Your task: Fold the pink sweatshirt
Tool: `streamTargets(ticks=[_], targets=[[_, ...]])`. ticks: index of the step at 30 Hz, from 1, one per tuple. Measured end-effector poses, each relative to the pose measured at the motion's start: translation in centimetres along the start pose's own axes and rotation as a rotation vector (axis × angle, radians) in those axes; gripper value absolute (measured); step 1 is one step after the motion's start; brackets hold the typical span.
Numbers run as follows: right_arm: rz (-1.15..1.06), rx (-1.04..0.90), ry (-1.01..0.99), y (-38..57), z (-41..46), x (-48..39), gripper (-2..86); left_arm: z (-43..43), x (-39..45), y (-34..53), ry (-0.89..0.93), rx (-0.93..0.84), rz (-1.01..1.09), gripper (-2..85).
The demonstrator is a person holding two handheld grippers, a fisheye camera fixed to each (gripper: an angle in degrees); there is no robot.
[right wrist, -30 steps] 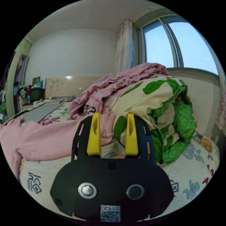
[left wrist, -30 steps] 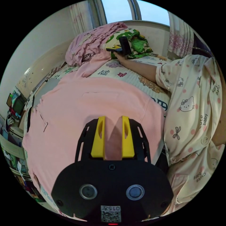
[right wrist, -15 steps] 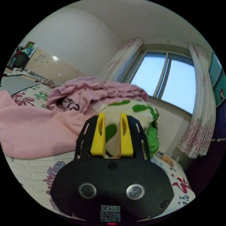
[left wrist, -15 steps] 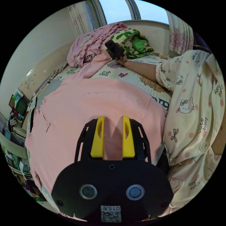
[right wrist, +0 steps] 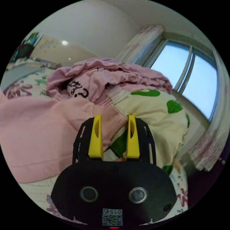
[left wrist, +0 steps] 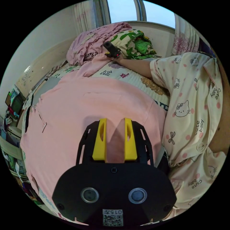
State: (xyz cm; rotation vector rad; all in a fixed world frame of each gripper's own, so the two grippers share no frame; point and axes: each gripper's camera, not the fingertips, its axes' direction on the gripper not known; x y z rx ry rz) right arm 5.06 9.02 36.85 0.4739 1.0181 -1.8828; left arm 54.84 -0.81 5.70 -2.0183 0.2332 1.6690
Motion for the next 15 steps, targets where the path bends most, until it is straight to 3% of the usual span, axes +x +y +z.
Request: streamTargets(ticks=[2, 6, 9, 15], targets=[[-0.025, 0.077, 0.038, 1.5, -1.1, -0.8, 11.0, 0.4, 0.6, 0.5, -0.006, 0.0, -0.001, 11.2], [0.222, 0.044, -0.133, 3.8, -0.1, 4.2, 1.2, 1.1, 2.0, 1.2, -0.038, 0.005, 0.008, 11.3], [0.28, 0.025, -0.219, 5.6, 0.7, 5.5, 0.5, 1.7, 3.3, 1.9, -0.069, 0.011, 0.009, 11.0], [0.176, 0.119, -0.171, 9.0, -1.2, 2.9, 6.4, 3.7, 5.5, 3.2, -0.081, 0.014, 0.024, 10.1]])
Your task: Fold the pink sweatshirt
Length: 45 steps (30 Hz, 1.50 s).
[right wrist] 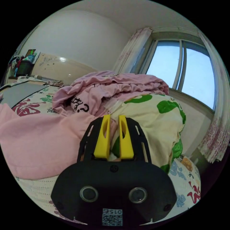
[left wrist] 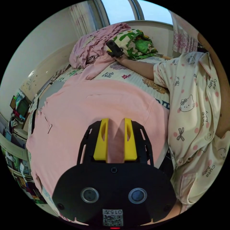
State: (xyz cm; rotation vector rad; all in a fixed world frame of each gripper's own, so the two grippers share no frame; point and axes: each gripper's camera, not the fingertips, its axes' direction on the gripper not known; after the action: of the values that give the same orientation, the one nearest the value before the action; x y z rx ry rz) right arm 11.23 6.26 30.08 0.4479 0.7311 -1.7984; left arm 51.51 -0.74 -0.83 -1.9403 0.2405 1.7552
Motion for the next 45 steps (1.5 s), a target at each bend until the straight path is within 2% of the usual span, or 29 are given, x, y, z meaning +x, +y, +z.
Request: streamTargets(ticks=[5, 11, 14, 19, 23, 26, 29, 31, 32, 34, 36, 39, 42, 45], targets=[[-0.114, 0.05, 0.035, 2.8, -1.5, -2.0, 7.8, 2.3, 1.3, 1.2, 0.029, -0.005, -0.016, 10.0], [0.033, -0.168, -0.076, 6.9, 2.4, 2.4, 10.8, 5.2, 3.5, 2.7, 0.031, -0.005, -0.018, 9.9], [0.05, -0.193, -0.115, 9.0, 2.4, 3.4, 8.6, 6.8, 4.8, 3.6, 0.03, -0.003, -0.016, 9.9], [-0.074, -0.204, -0.131, 13.0, 0.6, 1.4, 5.9, 9.5, 6.2, 5.2, 0.053, 0.003, -0.034, 9.5], [-0.086, -0.197, -0.202, 15.4, -1.2, 1.8, 5.1, 11.3, 6.7, 7.3, 0.078, 0.048, -0.091, 8.5], [-0.014, -0.134, -0.371, 16.2, -4.7, 4.2, 4.8, 11.7, 5.4, 9.9, 0.163, 0.138, -0.201, 8.3], [0.041, 0.009, -0.69, 16.1, -11.2, 6.4, 4.7, 10.9, 3.3, 13.3, 0.225, 0.286, -0.347, 8.3], [0.044, 0.115, -1.027, 16.8, -17.5, 7.1, 4.6, 10.2, 2.0, 15.7, 0.257, 0.409, -0.444, 8.5], [0.031, 0.139, -1.11, 17.1, -19.2, 7.0, 4.6, 10.1, 1.2, 17.4, 0.285, 0.493, -0.515, 8.9], [-0.066, 0.216, -1.404, 19.1, -25.8, 5.6, 4.6, 10.8, 0.2, 19.7, 0.314, 0.583, -0.631, 10.0], [-0.149, 0.226, -1.613, 21.3, -29.9, 3.6, 4.6, 12.5, -0.1, 21.6, 0.319, 0.654, -0.738, 12.0], [-0.272, 0.105, -1.912, 25.8, -34.5, -1.1, 4.6, 17.5, 0.3, 23.5, 0.419, 0.711, -0.886, 17.6], [-0.438, 0.009, -2.008, 30.7, -38.1, -5.0, 4.3, 23.4, 1.3, 24.1, 0.584, 0.745, -0.993, 20.2], [-0.53, 0.028, -2.048, 34.5, -40.6, -6.1, 0.3, 28.9, 3.2, 23.2, 0.696, 0.715, -1.059, 21.1]])
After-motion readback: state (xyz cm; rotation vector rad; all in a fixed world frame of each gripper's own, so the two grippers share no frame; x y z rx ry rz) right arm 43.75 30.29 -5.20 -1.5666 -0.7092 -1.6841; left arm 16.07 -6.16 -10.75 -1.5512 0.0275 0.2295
